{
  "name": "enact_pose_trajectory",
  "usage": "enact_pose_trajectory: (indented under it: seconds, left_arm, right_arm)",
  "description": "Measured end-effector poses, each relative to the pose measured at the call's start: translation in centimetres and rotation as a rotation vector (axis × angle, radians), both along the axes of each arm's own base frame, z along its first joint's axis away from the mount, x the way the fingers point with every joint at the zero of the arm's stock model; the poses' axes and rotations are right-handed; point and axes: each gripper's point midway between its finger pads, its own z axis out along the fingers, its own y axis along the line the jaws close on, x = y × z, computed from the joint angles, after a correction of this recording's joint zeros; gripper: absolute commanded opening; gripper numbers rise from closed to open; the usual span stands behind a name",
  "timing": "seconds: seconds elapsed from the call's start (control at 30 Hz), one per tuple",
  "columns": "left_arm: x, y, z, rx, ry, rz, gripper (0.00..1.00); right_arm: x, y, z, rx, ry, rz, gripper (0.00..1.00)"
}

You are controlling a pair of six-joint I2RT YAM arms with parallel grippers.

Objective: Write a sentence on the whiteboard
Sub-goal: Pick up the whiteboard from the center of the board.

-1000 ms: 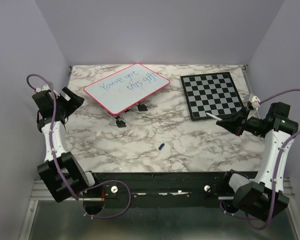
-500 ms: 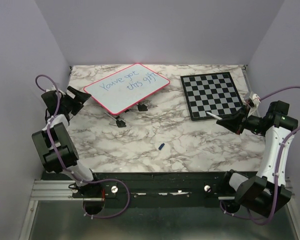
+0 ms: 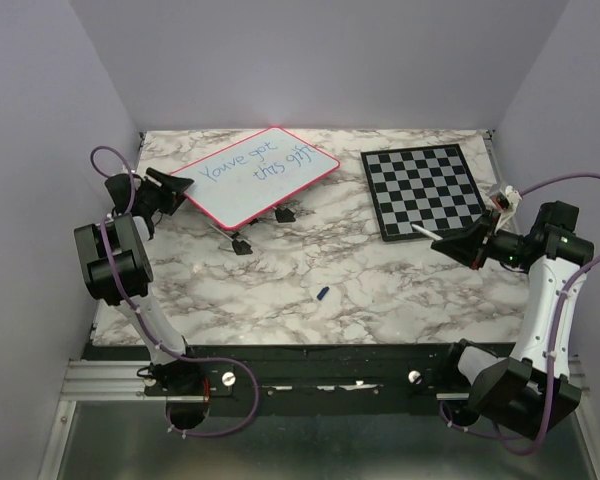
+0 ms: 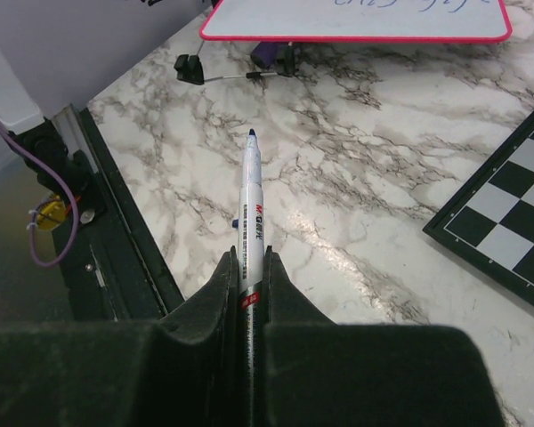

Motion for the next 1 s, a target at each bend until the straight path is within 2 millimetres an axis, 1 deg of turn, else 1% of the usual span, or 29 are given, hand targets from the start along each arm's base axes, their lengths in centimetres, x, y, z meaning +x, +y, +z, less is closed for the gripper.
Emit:
enact_pose_trajectory:
  seconds: [0.03, 0.07, 0.13, 0.17, 0.23, 0.27, 0.33, 0.4, 0.5, 0.63, 0.83, 0.93, 1.0]
  left_arm:
    - [0.5, 0.0, 0.1, -0.009, -0.002, -0.001, 0.54]
    - [1.0, 0.0, 0.2, -0.013, -0.009, -0.001, 0.44]
    - [2.3, 0.0, 0.8, -0.019, -0.026, -0.004, 0.32]
    - [2.9, 0.1, 1.0, -0.022, -0.034, -0.005, 0.19]
    - [3.6, 0.0, 1.4, -0.033, -0.043, -0.010, 0.08]
    - [4.0, -0.3, 1.9, -0.072, -0.041, -0.009, 0.01]
    - [4.4, -0.9, 3.1, -0.143, -0.034, -0.010, 0.00]
    - [4.5, -1.8, 4.0, -0.170, -0.045, -0.040, 0.00]
    - [4.4, -2.8, 4.5, -0.174, -0.061, -0.079, 0.00]
    - [4.2, -3.2, 4.9, -0.190, -0.073, -0.106, 0.00]
    - [4.2, -3.2, 6.9, -0.177, -0.126, -0.117, 0.00]
    - [3.9, -3.1, 9.0, -0.147, -0.167, -0.121, 0.00]
    - [3.3, -3.2, 11.3, -0.114, -0.214, -0.120, 0.00]
  right_arm:
    - [0.0, 0.0, -0.1, 0.002, 0.005, -0.002, 0.00]
    - [0.1, 0.0, -0.2, 0.004, 0.011, -0.002, 0.01]
    - [0.2, 0.0, -0.3, 0.008, 0.019, -0.004, 0.00]
    - [0.2, 0.0, -0.4, 0.008, 0.021, -0.005, 0.01]
    - [0.3, -0.1, -0.6, 0.009, 0.028, -0.009, 0.01]
    - [0.4, -0.1, -0.6, 0.010, 0.031, -0.010, 0.00]
    - [0.4, -0.1, -0.7, 0.010, 0.035, -0.012, 0.01]
    - [0.5, -0.1, -0.8, 0.009, 0.037, -0.012, 0.01]
    - [0.6, -0.2, -0.8, 0.007, 0.036, -0.014, 0.00]
    - [0.6, -0.2, -0.9, 0.005, 0.039, -0.015, 0.01]
    - [0.7, -0.2, -0.9, 0.003, 0.039, -0.017, 0.01]
    - [0.7, -0.2, -0.9, 0.002, 0.038, -0.016, 0.01]
    - [0.7, -0.2, -0.9, 0.000, 0.035, -0.016, 0.01]
